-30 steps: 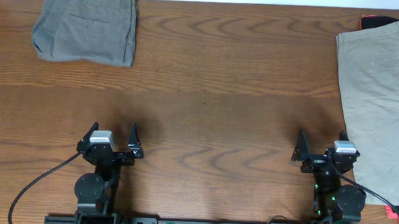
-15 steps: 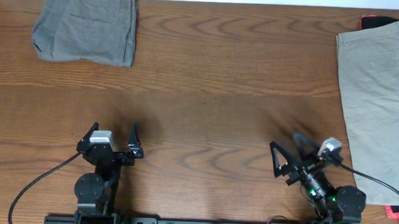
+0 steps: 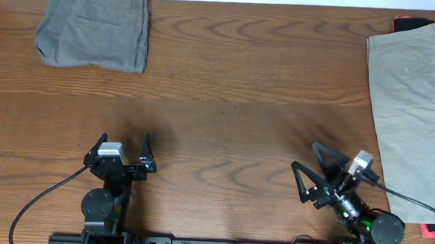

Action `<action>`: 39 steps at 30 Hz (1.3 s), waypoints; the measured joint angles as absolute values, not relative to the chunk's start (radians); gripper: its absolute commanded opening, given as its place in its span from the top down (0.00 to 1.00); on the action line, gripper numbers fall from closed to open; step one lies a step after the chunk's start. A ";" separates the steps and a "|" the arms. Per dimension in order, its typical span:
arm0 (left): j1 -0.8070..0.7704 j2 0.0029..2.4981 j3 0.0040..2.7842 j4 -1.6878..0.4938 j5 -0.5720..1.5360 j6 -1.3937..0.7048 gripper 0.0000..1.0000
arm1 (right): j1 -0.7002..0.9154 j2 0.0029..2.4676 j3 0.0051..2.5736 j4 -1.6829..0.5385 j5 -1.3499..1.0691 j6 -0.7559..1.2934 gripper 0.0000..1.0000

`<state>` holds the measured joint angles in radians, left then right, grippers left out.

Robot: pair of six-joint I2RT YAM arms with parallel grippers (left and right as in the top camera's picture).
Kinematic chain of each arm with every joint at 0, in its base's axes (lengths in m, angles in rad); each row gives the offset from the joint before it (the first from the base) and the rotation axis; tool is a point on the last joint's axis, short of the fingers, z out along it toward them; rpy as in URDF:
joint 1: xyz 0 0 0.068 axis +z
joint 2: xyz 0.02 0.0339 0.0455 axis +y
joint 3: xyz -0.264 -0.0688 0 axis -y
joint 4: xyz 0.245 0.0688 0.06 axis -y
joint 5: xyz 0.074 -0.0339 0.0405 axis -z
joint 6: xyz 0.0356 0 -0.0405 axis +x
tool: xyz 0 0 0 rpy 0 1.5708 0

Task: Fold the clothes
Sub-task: 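Reach the right gripper to the khaki shorts' waistband and grasp it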

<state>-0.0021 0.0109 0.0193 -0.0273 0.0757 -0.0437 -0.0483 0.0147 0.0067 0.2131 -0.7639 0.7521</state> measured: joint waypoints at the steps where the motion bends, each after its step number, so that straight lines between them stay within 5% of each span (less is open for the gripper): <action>1: -0.002 0.011 0.019 -0.027 0.076 -0.044 0.02 | -0.048 0.015 0.007 0.251 -0.766 0.749 0.01; 16: -0.002 0.011 0.019 -0.027 0.076 -0.043 0.02 | -0.048 0.015 0.080 0.309 -0.728 0.526 0.01; 29: -0.002 0.011 0.019 -0.027 0.076 -0.044 0.02 | -0.048 0.109 0.336 0.036 -0.375 0.280 0.01; 39: -0.002 0.011 0.019 -0.027 0.076 -0.044 0.02 | -0.048 0.447 0.550 -0.174 -0.165 0.177 0.01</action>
